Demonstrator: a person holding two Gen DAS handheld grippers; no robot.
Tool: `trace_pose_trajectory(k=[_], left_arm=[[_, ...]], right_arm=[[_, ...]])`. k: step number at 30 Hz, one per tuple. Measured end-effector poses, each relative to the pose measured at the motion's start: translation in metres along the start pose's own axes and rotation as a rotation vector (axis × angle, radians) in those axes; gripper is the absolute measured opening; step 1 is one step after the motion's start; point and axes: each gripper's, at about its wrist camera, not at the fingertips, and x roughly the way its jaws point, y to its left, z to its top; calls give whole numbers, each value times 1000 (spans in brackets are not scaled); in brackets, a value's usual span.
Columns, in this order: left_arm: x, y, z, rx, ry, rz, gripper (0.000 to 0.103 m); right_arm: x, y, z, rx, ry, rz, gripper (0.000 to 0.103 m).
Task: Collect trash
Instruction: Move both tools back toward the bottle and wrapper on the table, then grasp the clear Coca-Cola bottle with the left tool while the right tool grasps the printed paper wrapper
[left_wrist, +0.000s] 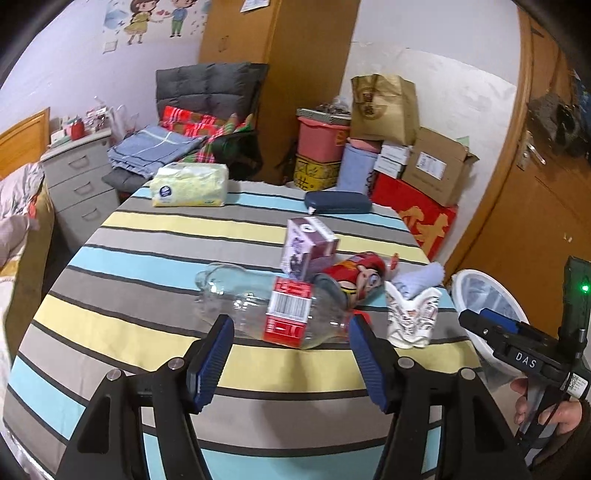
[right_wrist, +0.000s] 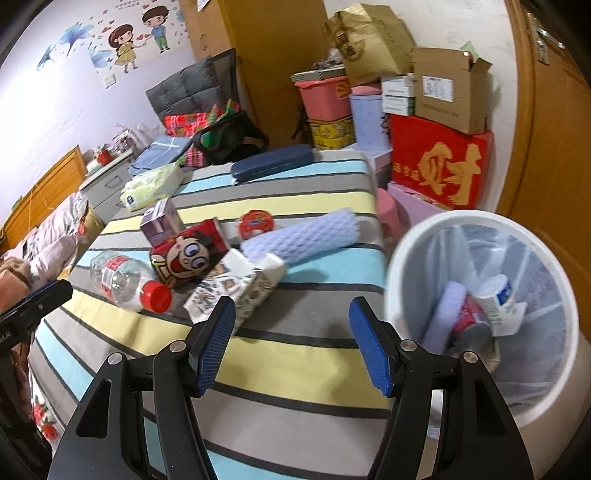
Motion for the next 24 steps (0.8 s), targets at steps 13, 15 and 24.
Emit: trace_pose_trajectory(k=[13,15,24], left_arm=[[54,21,23,-161,76,24,69],[60,21,25,-171,82,16,70],[92,12,31,-165,130,23,75]], right_arm=[[36,12,8,33,69,25,66],[39,14,7,27,85,34,66],[44,13,4,-14,110,-1,66]])
